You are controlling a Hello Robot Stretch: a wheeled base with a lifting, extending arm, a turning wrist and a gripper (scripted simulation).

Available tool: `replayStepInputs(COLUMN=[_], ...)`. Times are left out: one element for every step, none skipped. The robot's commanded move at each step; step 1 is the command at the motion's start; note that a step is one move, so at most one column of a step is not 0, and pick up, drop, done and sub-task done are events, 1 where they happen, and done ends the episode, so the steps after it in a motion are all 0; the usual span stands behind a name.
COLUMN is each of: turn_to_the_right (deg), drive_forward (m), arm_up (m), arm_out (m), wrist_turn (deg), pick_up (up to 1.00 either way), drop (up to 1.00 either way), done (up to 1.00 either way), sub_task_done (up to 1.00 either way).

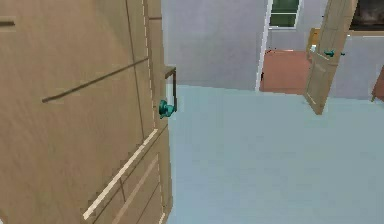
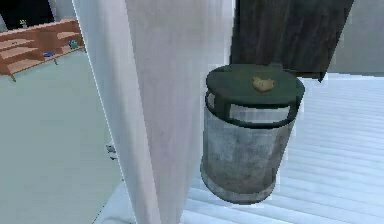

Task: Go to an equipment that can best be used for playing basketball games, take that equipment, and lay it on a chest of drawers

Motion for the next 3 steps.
replayStepInputs(turn_to_the_right=[0.0,24.0,0.0], drive_forward=[0.05,0.00,1.00], arm_up=[0.00,0.00,0.00], arm_out=[0.00,0.00,0.00], wrist_turn=[0.0,0.0,0.0], pick_up=[0.00,0.00,0.00], drop=[0.00,0.00,0.00], done=[0.00,0.00,0.00], sub_task_done=[0.00,0.00,0.00])
